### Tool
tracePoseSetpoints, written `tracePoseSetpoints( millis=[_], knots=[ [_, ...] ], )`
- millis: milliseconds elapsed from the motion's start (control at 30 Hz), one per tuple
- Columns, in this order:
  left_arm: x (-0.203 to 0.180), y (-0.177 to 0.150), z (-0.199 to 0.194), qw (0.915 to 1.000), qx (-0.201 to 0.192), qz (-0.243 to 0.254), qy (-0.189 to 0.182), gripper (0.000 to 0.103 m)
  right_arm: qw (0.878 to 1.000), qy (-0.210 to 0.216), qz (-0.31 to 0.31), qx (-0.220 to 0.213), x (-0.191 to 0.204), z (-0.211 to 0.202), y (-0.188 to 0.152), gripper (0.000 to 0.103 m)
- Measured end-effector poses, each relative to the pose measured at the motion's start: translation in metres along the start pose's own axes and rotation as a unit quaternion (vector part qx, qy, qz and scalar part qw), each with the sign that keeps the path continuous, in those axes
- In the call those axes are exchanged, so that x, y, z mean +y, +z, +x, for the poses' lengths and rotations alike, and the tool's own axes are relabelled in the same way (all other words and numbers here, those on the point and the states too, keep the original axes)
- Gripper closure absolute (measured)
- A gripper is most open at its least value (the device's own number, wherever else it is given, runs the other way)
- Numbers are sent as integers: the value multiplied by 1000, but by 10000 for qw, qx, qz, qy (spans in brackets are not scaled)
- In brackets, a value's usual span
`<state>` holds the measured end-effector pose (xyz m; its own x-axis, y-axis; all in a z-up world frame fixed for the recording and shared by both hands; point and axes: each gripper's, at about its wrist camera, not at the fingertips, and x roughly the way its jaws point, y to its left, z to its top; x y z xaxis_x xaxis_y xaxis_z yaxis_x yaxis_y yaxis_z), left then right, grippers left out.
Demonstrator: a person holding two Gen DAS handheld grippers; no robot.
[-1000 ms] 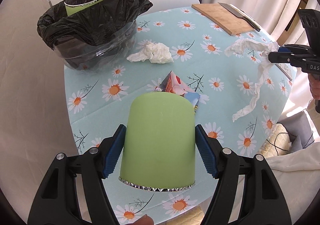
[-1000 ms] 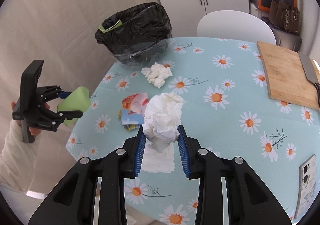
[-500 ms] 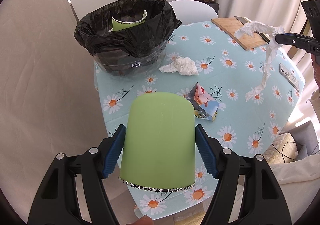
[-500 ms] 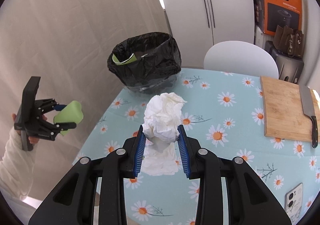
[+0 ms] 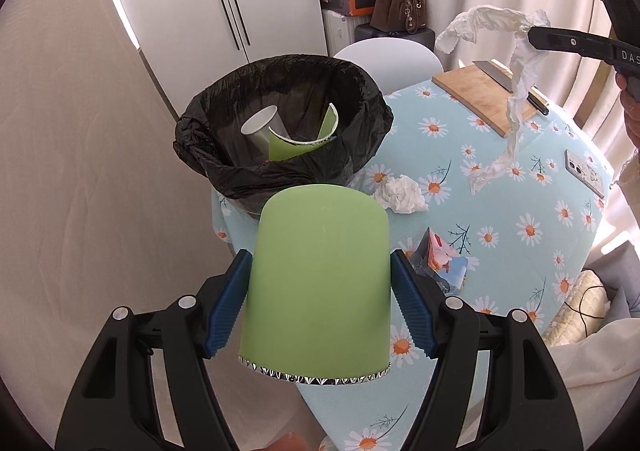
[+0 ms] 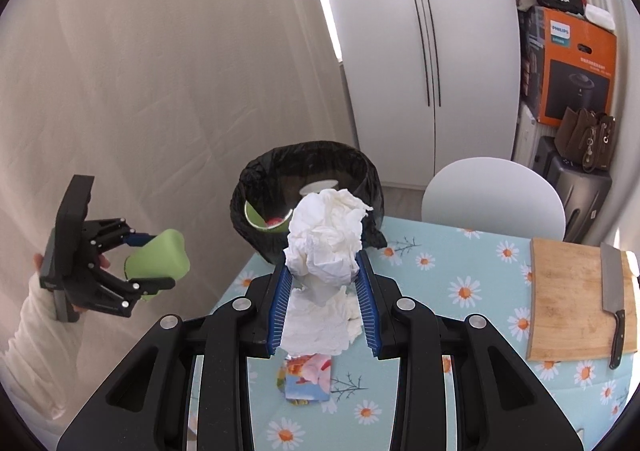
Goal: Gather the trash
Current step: 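Carry the tissue and green cup up over the bin, then open both grippers to drop the green cup and tissue into the bin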
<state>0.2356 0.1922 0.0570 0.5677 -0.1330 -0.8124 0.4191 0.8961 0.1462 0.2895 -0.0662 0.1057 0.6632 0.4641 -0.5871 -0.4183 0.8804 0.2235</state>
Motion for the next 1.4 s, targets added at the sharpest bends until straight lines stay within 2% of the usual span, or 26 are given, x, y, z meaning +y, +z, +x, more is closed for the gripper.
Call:
tracePoseSetpoints(
  millis=[200, 333, 500, 767, 900, 933, 1000, 1100, 1133, 1200, 1267, 1400],
  knots=[
    [28, 35, 8, 9992, -256, 292, -45, 33, 9992, -154, 30, -359, 13, 14, 39, 73],
    [43, 57, 20, 9977, -378, 562, -88, 33, 9984, -348, 4, -446, 21, 28, 64, 73],
    [57, 81, 38, 9950, -527, 809, -257, 33, 9976, -369, -11, -589, 27, 48, 90, 73],
    [80, 102, 90, 9921, -489, 994, -591, 33, 9971, -448, 16, -619, 26, 105, 111, 73],
    [87, 111, 115, 9916, -428, 1044, -628, 33, 9979, -490, 82, -425, 26, 136, 111, 72],
    [89, 111, 118, 9914, -455, 1018, -688, 31, 9980, -529, 70, -349, 27, 143, 111, 71],
    [95, 115, 123, 9918, -546, 884, -746, 7, 9973, -693, 5, -256, 30, 154, 108, 67],
    [99, 113, 121, 9918, -728, 722, -763, 6, 9959, -883, -56, -208, 32, 163, 101, 52],
    [100, 111, 119, 9918, -773, 694, -747, 6, 9953, -952, -21, -190, 31, 164, 99, 42],
    [100, 106, 115, 9919, -834, 628, -729, 6, 9947, -1011, 70, -187, 28, 163, 94, 40],
    [101, 103, 114, 9925, -826, 513, -737, 6, 9947, -996, 188, -177, 23, 161, 90, 33],
    [97, 90, 107, 9941, -790, 280, -688, 6, 9940, -1070, 189, -117, 21, 157, 81, 28]
  ],
)
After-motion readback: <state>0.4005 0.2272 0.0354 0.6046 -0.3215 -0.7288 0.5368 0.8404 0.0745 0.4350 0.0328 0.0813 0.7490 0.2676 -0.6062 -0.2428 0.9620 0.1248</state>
